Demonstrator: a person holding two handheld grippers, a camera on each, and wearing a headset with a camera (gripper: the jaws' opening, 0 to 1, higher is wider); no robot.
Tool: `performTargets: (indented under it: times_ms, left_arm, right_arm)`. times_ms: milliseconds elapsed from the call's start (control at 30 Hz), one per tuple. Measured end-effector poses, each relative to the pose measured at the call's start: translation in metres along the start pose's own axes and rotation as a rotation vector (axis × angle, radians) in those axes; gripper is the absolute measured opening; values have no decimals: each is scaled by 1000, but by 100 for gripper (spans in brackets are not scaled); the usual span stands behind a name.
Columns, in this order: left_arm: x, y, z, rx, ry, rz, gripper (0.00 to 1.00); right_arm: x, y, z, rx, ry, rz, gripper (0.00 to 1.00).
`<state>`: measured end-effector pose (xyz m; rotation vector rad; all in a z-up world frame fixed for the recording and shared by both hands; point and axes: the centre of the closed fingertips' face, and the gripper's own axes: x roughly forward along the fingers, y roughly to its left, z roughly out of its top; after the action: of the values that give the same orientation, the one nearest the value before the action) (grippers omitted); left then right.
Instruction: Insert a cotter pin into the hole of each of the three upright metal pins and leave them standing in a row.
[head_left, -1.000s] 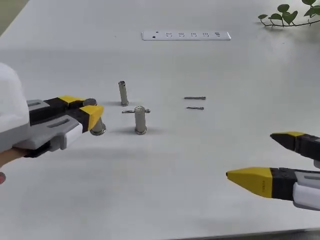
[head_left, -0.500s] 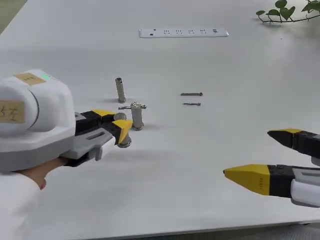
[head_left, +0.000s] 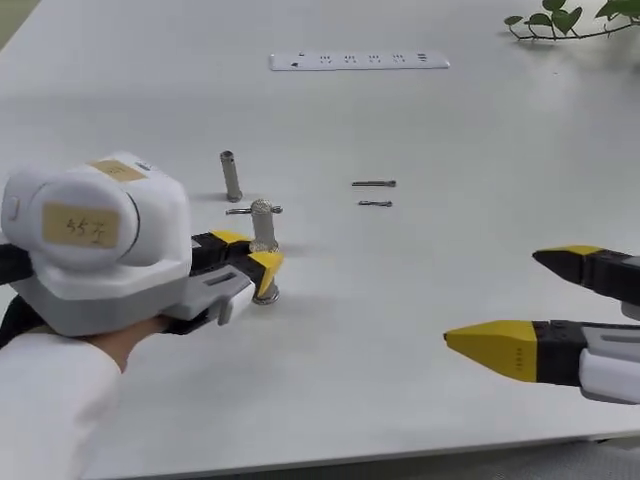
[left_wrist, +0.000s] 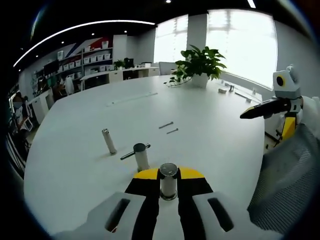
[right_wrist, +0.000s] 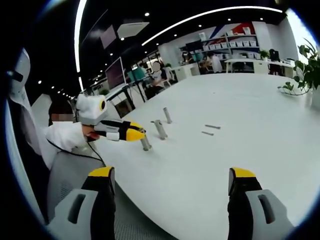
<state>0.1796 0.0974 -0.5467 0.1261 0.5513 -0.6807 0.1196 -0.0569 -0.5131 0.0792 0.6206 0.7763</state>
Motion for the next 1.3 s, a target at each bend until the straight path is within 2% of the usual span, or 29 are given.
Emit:
performTargets:
  times_ms: [200,333,600,1300]
  left_arm:
    - [4,-2,-2,-7,5,0,9]
    - [10,-2,-1,3,12,24,9]
    - [19,-3,1,-22,15,28,9]
    - [19,-8,-3,-44,25,47,9]
  right_arm:
    - [0,-1,2,5,-8,0,92]
    - [-1,-3,2,4,-5,-3,91]
    - [-4,-8,3,10,-5,-17,91]
    - [-3,-8,5,8,-5,-1,91]
